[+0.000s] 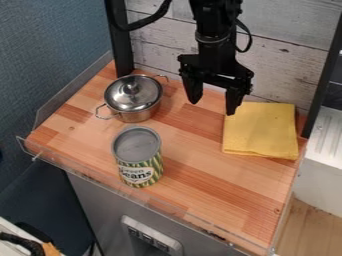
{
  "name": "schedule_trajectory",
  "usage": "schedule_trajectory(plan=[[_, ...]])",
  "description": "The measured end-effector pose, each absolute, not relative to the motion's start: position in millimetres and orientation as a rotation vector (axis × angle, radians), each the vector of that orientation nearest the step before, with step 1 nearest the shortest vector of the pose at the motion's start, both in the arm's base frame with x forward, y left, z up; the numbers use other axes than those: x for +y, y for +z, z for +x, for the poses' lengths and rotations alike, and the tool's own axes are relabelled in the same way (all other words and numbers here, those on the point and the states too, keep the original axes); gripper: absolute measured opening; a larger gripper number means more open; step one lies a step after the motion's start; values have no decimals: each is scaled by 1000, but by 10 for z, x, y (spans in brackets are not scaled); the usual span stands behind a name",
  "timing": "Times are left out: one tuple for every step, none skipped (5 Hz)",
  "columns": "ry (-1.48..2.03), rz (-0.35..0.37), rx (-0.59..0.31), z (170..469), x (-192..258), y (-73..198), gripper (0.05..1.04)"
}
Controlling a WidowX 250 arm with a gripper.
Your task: Move the yellow cloth to bottom right of the table
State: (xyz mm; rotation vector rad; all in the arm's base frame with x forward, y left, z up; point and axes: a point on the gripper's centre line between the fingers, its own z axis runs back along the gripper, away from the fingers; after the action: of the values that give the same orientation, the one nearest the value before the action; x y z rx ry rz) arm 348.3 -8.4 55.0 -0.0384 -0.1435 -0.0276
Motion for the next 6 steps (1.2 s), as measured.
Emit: schedule_trajectory(plan=[[-17,-39,-113,3439,-88,427,1000],[41,-41,-162,3159,-126,341,1000],[50,-19,-213,3134,-271,318,1000],[82,3,-228,3207,-448,220,1000],[106,26,-212,3441,-615,69,1000],[146,37,-206,3705,-701,-16,1000]])
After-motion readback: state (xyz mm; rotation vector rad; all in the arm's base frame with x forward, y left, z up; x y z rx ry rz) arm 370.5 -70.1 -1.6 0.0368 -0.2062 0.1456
